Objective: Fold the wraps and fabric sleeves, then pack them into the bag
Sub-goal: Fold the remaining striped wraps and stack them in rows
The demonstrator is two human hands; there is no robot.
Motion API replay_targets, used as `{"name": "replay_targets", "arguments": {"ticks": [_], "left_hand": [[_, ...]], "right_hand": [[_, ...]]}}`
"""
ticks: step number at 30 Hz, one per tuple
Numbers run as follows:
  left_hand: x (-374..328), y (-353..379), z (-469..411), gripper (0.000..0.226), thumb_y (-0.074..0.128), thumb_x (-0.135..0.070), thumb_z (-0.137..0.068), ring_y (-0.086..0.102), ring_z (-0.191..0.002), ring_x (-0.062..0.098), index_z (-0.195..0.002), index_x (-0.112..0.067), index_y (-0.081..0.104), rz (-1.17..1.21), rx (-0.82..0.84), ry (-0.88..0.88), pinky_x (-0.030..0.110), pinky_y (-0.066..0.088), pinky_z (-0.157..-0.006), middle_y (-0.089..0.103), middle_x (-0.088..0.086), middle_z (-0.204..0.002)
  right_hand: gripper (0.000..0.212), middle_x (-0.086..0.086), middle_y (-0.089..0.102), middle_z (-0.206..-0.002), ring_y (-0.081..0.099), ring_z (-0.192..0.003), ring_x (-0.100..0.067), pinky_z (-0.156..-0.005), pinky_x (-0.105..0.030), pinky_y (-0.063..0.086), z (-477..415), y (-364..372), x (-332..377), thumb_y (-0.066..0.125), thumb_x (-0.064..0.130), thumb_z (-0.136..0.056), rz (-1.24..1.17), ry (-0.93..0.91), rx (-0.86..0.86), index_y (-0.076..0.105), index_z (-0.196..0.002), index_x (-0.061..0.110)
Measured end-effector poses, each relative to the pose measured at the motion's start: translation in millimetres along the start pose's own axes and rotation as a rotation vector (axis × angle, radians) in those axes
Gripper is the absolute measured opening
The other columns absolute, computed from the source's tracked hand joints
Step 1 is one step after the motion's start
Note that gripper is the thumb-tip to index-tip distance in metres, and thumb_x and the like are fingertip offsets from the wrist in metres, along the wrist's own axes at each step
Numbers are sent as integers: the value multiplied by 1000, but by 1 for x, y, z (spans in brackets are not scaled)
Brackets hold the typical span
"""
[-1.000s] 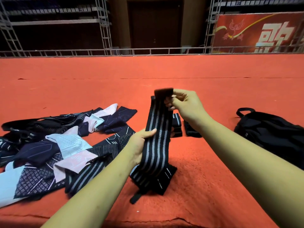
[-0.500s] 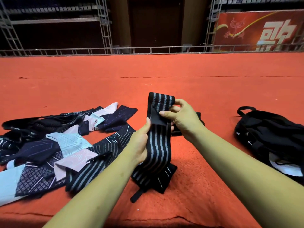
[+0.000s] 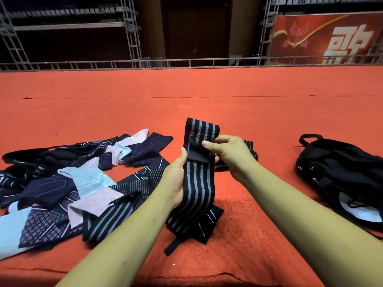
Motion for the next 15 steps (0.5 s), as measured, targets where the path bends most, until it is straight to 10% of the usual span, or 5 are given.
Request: {"name": "replay_targets", "arguments": {"ticks": [15], "left_hand": [[0,8,5,35,52,-24,-99,72,-95,29,-128,-7,60,-104,122,69,36,58,-76,71,20,-113]], "right_hand": [[27,-14,70,-90,63,-71,-30,-61,-44,47,-5,-4,-4,77,17,-84,71,-18,-9,65,-100,-1]]}}
Point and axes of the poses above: each hand's wrist, its own z-axis away from the middle knuckle, its own y-axis out of the palm, x = y × z, the point moved 8 cm from there along -z, towards the middle knuckle
